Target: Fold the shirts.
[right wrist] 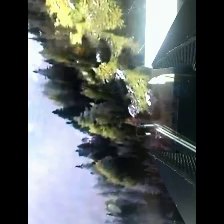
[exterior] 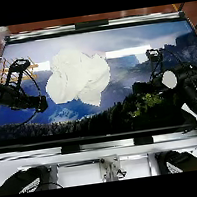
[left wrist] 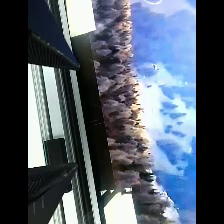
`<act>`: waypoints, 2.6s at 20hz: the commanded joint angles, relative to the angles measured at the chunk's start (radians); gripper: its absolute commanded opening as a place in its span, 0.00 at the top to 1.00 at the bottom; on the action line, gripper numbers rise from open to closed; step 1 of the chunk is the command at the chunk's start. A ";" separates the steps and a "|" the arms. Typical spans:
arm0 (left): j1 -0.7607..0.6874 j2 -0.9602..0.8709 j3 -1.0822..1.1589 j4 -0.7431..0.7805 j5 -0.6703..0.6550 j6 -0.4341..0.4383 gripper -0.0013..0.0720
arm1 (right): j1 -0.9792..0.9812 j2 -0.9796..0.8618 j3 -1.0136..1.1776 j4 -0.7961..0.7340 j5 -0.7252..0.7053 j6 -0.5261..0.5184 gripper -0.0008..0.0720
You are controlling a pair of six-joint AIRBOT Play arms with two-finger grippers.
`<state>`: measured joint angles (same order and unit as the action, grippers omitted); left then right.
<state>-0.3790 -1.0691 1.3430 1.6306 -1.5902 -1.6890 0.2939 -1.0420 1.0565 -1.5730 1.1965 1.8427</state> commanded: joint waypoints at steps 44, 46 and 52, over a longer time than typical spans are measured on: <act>0.198 -0.415 0.171 -0.209 0.425 0.013 0.00 | 0.001 -0.002 0.000 0.124 -0.359 0.022 0.14; 0.231 -0.520 0.245 -0.135 0.398 0.019 0.00 | 0.001 -0.002 0.000 0.127 -0.313 0.023 0.14; 0.203 -0.708 0.306 -0.262 0.372 0.019 0.33 | 0.001 -0.002 0.000 0.123 -0.268 0.020 0.14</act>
<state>-0.1673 -1.6905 1.6234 1.4342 -1.2041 -1.6756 0.2939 -1.0439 1.0565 -1.4471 0.9119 1.8633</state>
